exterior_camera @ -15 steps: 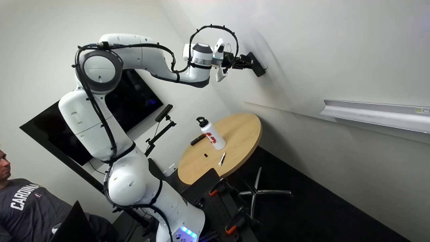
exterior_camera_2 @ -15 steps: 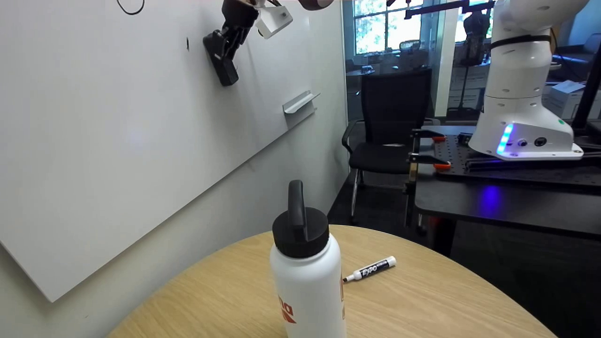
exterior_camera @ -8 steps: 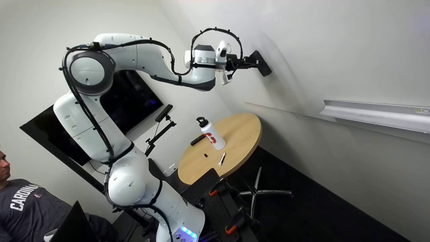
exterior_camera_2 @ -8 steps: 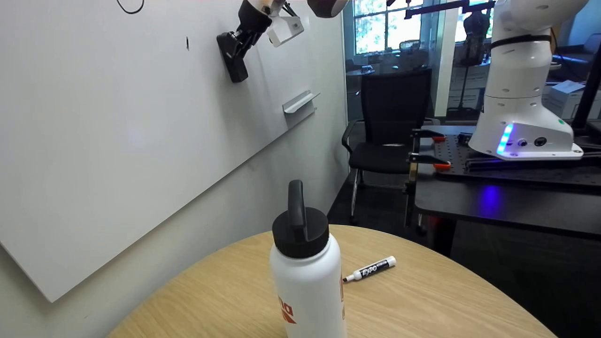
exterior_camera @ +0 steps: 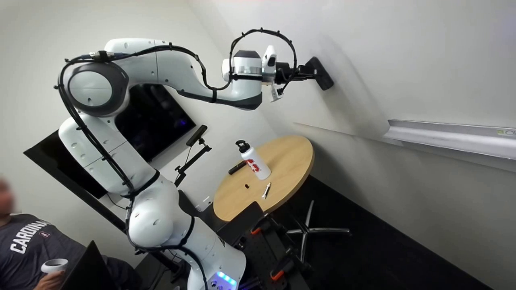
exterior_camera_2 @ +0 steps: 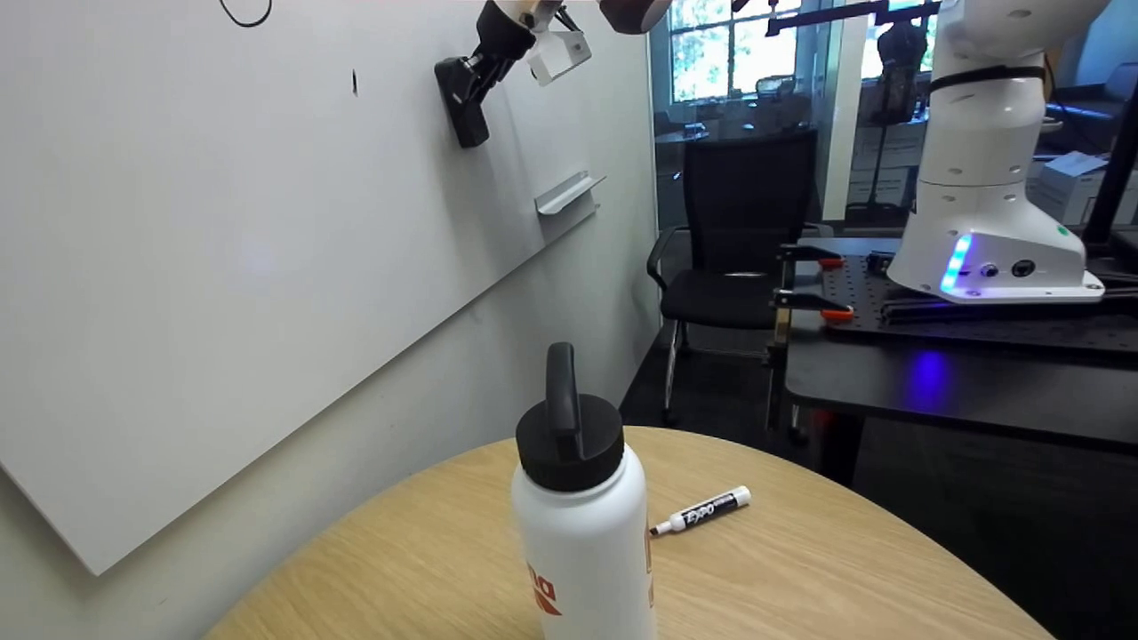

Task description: Erase the writings on the board

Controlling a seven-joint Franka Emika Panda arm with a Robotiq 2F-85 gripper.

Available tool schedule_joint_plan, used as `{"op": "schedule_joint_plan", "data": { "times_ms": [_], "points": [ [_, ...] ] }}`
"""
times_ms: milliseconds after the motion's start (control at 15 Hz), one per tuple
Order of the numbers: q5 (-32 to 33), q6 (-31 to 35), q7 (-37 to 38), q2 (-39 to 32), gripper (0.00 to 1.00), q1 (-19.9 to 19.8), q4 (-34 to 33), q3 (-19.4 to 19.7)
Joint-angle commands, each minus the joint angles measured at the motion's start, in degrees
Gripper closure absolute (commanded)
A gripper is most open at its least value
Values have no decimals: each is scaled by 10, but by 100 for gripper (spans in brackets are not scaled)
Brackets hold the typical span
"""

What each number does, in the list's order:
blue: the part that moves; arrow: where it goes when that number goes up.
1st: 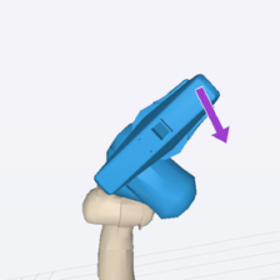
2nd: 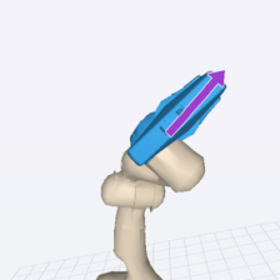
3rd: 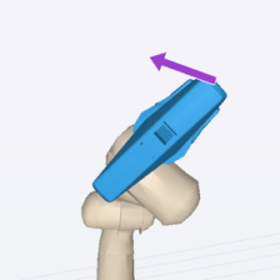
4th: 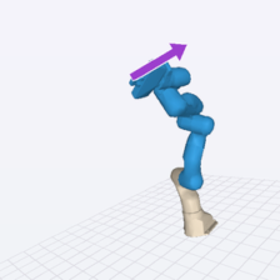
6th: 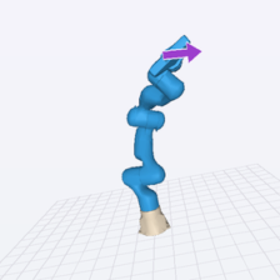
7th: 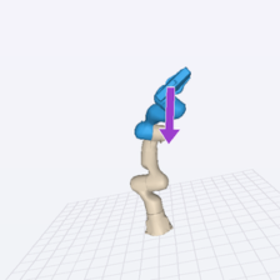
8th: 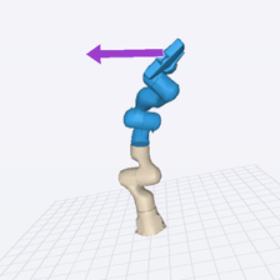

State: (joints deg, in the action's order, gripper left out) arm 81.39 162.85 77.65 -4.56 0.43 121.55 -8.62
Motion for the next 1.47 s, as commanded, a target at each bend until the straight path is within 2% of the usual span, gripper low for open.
{"op": "schedule_joint_plan", "data": {
  "times_ms": [0,133,200,467,533,600,667,733,867,1000,1067,1267,1400],
  "points": [
    [-128,88,-159,25,72,6,59,14],
    [-223,112,-255,41,72,21,112,4],
    [-276,112,-306,51,72,7,140,-30],
    [-480,79,-486,57,72,27,199,-120],
    [-530,68,-531,49,72,79,198,-98],
    [-583,54,-583,44,72,45,195,-158],
    [-634,21,-629,47,72,60,188,-171],
    [-573,64,-562,31,47,55,189,-146],
    [-621,40,-606,34,47,62,187,-171],
    [-623,38,-607,34,47,62,187,-174],
    [-628,18,-603,22,72,62,175,-172],
    [-594,-59,-569,-33,72,78,124,-179],
    [-604,-114,-561,-80,72,95,85,-189]
  ]
}}
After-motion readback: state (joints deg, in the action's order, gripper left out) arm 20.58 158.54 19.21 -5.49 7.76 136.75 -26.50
